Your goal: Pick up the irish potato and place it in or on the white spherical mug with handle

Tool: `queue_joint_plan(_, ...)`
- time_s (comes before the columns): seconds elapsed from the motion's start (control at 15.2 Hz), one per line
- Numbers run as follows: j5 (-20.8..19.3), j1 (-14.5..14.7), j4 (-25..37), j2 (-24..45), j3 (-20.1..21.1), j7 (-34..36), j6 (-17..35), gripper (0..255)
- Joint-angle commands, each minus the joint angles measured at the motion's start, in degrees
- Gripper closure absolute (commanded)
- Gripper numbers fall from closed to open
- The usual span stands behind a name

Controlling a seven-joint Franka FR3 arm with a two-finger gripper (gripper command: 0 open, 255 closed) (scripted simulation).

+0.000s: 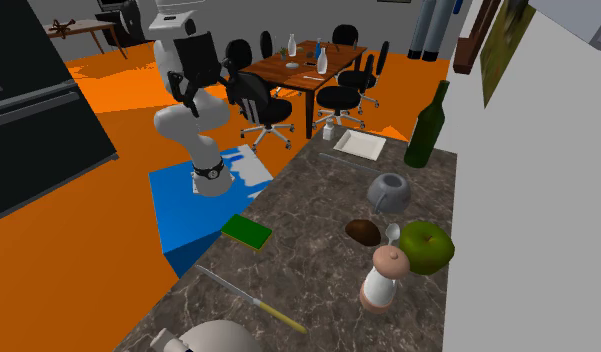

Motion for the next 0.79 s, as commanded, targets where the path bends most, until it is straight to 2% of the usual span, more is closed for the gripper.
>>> queue_joint_plan(0.0, 0.0, 0.0, 0.0, 0.0, 0.0, 0.0, 0.0, 0)
queue_joint_plan(0.73, 4.2, 3.0, -8.0, 10.9, 5.9, 1.7, 22.8, 0)
